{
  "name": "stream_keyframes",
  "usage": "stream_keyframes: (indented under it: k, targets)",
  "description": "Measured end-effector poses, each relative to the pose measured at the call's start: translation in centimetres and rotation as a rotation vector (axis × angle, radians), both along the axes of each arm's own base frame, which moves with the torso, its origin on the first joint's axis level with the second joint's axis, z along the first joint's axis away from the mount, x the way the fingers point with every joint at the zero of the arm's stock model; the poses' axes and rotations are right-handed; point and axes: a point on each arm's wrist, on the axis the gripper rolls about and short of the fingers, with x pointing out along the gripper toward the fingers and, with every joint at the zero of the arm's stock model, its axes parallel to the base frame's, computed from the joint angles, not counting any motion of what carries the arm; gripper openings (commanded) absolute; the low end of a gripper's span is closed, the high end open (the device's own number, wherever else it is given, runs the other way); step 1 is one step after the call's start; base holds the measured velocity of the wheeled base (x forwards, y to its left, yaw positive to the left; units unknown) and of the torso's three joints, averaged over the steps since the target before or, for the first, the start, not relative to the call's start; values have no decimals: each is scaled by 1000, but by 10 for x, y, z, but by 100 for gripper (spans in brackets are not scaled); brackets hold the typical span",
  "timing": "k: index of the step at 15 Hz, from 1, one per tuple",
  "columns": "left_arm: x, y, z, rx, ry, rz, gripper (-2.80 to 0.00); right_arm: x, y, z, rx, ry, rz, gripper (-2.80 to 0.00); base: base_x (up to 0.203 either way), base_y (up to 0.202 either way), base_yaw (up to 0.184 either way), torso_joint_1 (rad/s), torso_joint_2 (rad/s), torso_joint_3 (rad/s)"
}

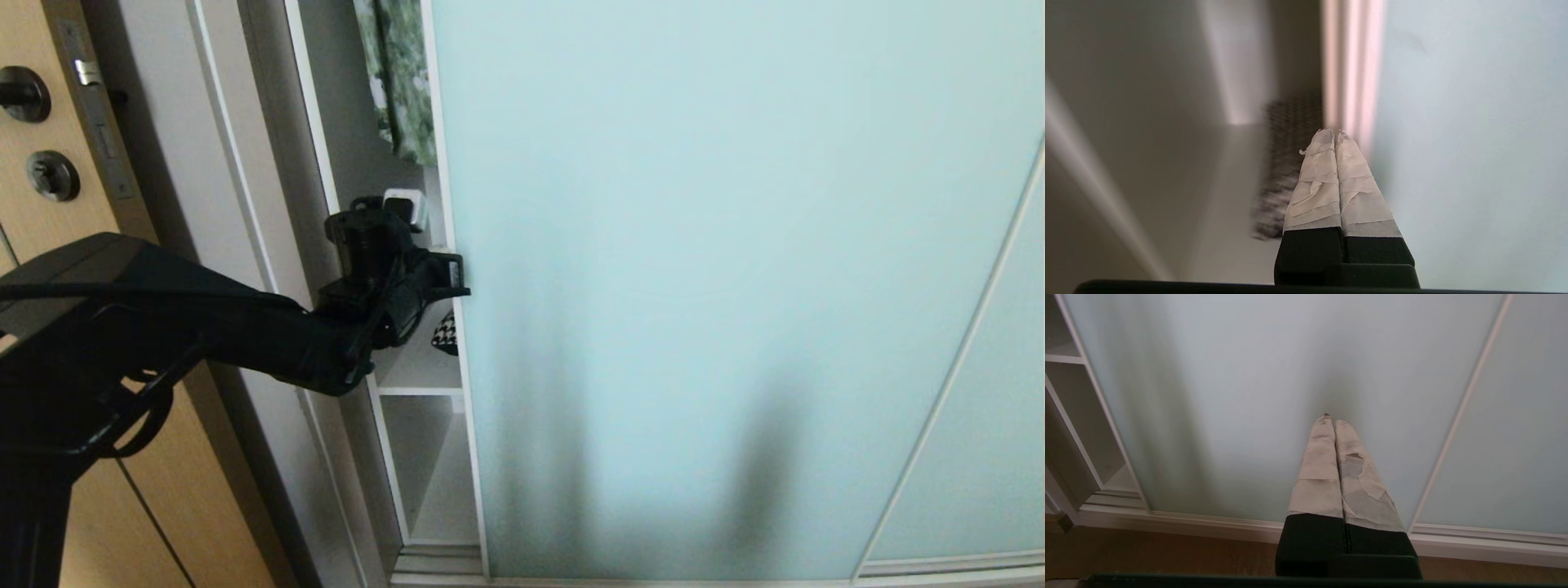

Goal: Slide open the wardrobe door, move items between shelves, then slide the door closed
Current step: Open the door

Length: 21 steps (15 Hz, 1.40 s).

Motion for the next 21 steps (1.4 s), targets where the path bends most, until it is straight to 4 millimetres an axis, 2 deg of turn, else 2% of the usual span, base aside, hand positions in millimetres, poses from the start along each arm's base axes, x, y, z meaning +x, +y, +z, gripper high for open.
stream_keyframes:
  k: [7,11,14,18,21]
  targets:
    - [-27,-73,-23,16,3,-165,-280,0,0,0,0,0,-1,-280,0,0,0,0,0,0]
    - [-41,-103,-33,26,15,-221,-280,0,0,0,0,0,-1,-280,0,0,0,0,0,0]
    - [-44,-103,-24,-6,-38,-187,-280,0,0,0,0,0,0,-280,0,0,0,0,0,0]
    - [-62,-90,11,-52,-87,-183,-280,0,0,0,-1,0,0,-280,0,0,0,0,0,0]
    - [-72,-75,28,-88,-102,-145,-280,0,0,0,0,0,0,-280,0,0,0,0,0,0]
